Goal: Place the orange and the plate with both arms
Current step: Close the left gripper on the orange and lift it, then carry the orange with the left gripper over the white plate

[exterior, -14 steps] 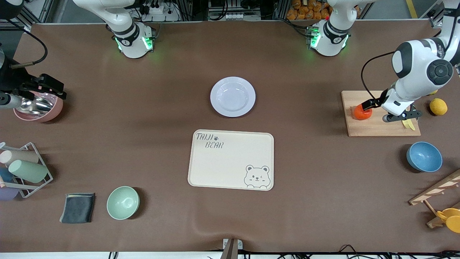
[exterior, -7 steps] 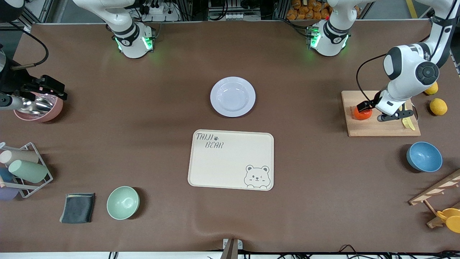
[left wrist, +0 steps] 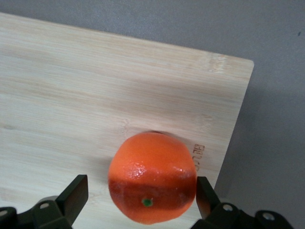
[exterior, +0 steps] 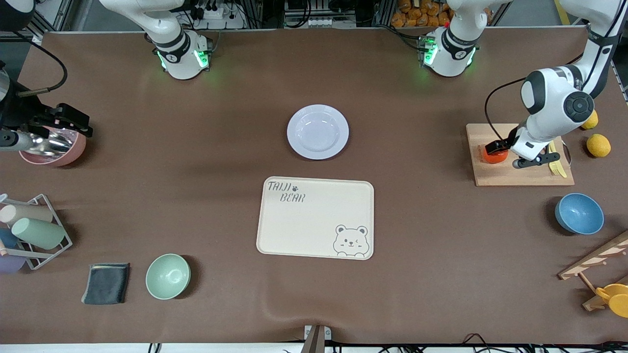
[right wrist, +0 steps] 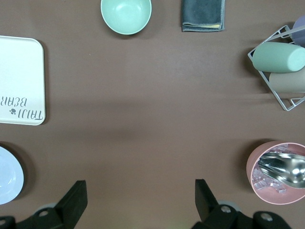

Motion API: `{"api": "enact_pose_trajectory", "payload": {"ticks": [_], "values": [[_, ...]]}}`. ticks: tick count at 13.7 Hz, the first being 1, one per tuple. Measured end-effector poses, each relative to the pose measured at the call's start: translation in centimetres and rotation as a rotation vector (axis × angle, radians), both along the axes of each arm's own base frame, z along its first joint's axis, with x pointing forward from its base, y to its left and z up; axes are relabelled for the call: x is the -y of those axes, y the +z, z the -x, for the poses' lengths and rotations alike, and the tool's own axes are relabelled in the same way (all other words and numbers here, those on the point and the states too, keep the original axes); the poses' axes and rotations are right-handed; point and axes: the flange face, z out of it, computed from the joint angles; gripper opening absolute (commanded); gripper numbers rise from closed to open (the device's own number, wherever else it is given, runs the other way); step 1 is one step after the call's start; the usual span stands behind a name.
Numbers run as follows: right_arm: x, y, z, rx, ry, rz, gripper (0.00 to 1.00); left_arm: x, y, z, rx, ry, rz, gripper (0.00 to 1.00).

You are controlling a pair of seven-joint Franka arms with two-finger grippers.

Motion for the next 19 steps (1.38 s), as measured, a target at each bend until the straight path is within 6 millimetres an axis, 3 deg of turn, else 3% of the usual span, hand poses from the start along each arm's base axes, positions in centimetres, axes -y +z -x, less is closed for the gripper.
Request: {"api": "enact_pose_trajectory", "payload": {"ticks": [1,3,5,6,7,11,14,16,19], "values": [[0.0,0.0,0.0,0.0,0.0,0.0,1.0,-0.1,-0.4,0.1,-0.001,0.002,0.002,1.0],[0.0,0.0,0.0,0.0,0.0,0.0,1.0,-0.2,-1.2,0.2,-0.004,0.006,0.005,0.79],[-0.1,0.0,0.0,-0.001,0.001,0.0,1.0,-0.3,-1.4,0.2,0.001,0.007,0.005,0.4],[-0.1,0.0,0.0,-0.001,0.001,0.0,1.0,-0.3,-1.3,0.1,0.005,0.005,0.004,0.08],[-0.1,0.0,0.0,-0.001,0.002,0.0,1.0,-0.3,-1.1,-0.1,0.012,0.001,0.004,0.0],[-0.1,-0.1,0.0,-0.002,0.003,0.0,1.0,1.8,0.7,-2.5,0.072,-0.054,0.001,0.0],[-0.2,-0.1,0.0,-0.003,0.003,0.0,1.0,5.1,4.9,-5.1,0.115,-0.093,0.0,0.0],[-0.2,-0.1,-0.1,-0.003,0.004,0.0,1.0,9.6,8.7,-7.0,0.098,-0.058,0.037,0.0],[-0.4,-0.2,-0.1,-0.004,0.007,0.0,1.0,19.8,13.8,-8.3,0.048,0.057,0.071,0.0]]}}
